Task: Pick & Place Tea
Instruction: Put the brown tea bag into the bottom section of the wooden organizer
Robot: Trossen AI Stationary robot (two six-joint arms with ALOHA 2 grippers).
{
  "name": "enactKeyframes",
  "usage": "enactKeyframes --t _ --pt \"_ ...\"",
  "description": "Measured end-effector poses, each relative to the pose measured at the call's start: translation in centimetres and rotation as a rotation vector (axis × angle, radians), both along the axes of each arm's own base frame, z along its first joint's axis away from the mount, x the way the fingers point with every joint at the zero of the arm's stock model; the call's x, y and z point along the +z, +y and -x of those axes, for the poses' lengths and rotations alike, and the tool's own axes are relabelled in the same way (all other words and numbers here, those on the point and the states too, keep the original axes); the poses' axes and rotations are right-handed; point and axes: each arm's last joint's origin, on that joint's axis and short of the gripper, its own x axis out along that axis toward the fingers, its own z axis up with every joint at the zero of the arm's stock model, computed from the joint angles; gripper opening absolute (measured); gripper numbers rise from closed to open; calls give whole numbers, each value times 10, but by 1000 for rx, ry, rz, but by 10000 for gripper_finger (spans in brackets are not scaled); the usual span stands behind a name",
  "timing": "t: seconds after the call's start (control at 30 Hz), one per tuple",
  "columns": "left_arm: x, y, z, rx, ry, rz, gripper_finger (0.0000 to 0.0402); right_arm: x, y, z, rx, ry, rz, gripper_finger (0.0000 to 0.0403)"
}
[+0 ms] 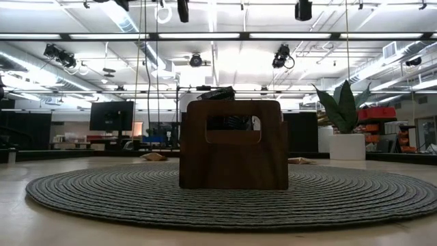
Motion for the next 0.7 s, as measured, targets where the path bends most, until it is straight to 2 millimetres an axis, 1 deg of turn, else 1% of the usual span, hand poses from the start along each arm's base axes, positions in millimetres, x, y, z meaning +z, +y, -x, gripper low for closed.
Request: enactKeyframes --t 0.1,0.27,0.47,0.57,0.7 --pt "1 -1 5 5 22 -17 18 -4 4 0 61 38 -54 2" --pt "6 -7 19 12 71 -41 18 -7 14 0 97 67 -117 1" --pt "8 -12 35 29 142 -106 18 -8 24 1 80 86 -184 1" --pt "9 -15 44 38 173 -130 18 -10 31 1 82 105 -246 1" --pt "15 -20 57 61 181 -157 18 -17 42 -5 84 145 -323 0"
